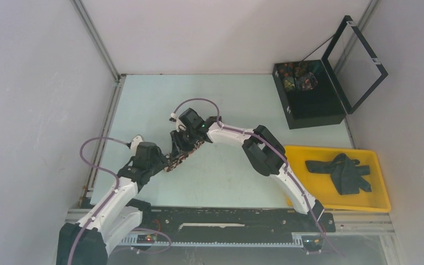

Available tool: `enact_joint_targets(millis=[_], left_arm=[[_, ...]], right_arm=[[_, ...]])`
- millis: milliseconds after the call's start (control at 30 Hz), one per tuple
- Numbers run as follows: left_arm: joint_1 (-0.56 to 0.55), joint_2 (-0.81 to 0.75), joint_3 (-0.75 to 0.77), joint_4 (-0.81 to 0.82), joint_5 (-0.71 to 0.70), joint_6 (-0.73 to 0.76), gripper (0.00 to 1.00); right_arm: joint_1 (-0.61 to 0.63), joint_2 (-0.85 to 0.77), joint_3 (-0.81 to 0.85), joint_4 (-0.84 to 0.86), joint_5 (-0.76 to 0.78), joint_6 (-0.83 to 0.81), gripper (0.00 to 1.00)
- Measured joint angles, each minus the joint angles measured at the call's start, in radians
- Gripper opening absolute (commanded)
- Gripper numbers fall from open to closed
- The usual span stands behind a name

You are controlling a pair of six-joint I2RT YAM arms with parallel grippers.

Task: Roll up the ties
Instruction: Roll the tie at the center of the board.

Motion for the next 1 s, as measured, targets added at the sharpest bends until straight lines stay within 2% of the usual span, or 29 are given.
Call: enact_joint_targets(millis=[633, 800, 1000], left_arm=[[0.053, -0.015, -0.108, 0.157, 0.061, -0.042, 0.61], [0.056, 0.014, -0.129, 0.227, 0.083, -0.068, 0.53], [0.064, 0.053, -0.151, 0.304, 0.103, -0.101, 0.37]], right_arm=[[-0.002, 0.029, 0.002, 0.050, -0.094, 0.056, 0.32], [-0.005, 0.032, 0.002, 0.054, -0.101, 0.057, 0.31], [-0.008, 0.034, 0.002, 0.056, -0.101, 0.058, 0.31]])
